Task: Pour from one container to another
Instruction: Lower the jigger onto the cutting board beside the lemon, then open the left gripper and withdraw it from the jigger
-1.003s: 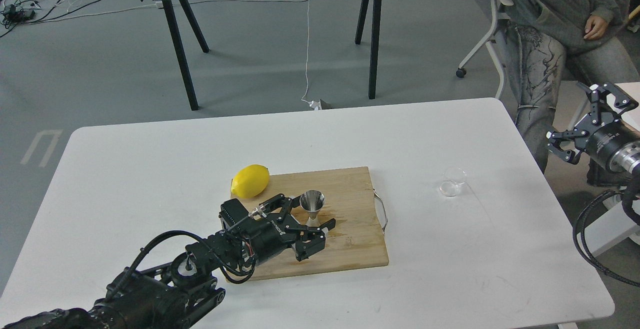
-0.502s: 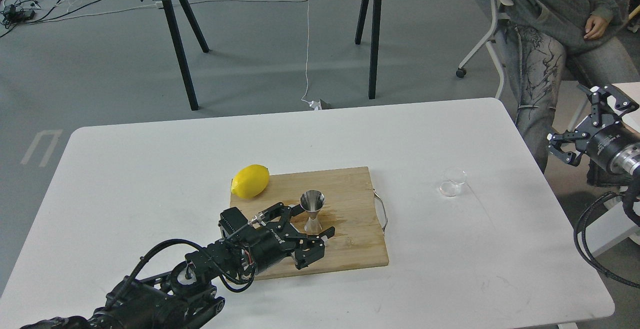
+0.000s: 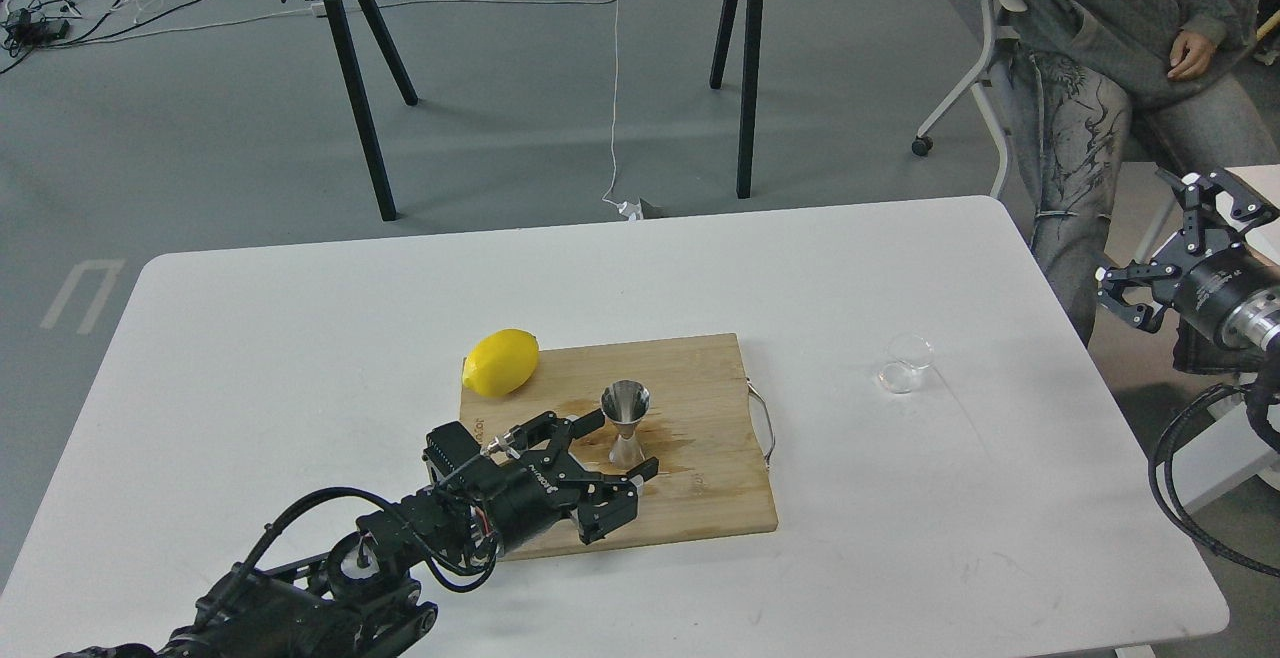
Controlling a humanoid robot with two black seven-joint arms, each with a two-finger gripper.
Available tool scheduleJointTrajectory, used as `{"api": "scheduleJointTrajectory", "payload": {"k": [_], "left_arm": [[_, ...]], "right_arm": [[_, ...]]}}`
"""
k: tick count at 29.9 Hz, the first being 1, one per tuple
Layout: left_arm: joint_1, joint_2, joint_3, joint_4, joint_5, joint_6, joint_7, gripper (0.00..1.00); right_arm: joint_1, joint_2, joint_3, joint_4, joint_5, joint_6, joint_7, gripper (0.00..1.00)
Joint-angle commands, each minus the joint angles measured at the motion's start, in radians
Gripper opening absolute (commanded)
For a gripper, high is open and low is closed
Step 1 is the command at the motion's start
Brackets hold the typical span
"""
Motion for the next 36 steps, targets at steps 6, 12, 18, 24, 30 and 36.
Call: {"api": "scheduleJointTrajectory", "payload": {"k": [6, 12, 18, 24, 30, 36], "left_arm": [[0.002, 0.034, 0.001, -0.003, 0.0, 0.0, 0.0, 0.94], [0.009, 0.12, -0.002, -0.064, -0.003, 0.0, 0.0, 0.93], [0.008, 0.275, -0.001, -0.104, -0.057, 0.0, 0.0, 0.89], [-0.008, 0.5, -0.001, -0.268, -0.296, 0.0, 0.0, 0.88], [-0.023, 0.671, -0.091, -0.492, -0.635, 0.0, 0.0, 0.89], [-0.014, 0.685, -0.394, -0.576, -0.853, -0.339, 0.0, 0.91]], "right_arm": [[0.0, 0.0, 0.0, 0.0, 0.0, 0.0, 0.0, 1.0], [-0.006, -0.002, 0.002, 0.0, 0.0, 0.0, 0.0, 1.0], [-0.026, -0.002, 0.02, 0.0, 0.001, 0.0, 0.0, 1.0], [-0.026, 0.001, 0.032, 0.002, 0.001, 0.0, 0.0, 1.0], [-0.023, 0.007, 0.037, 0.003, 0.001, 0.0, 0.0, 1.0], [-0.02, 0.009, 0.037, 0.003, 0.001, 0.0, 0.0, 1.0]]}}
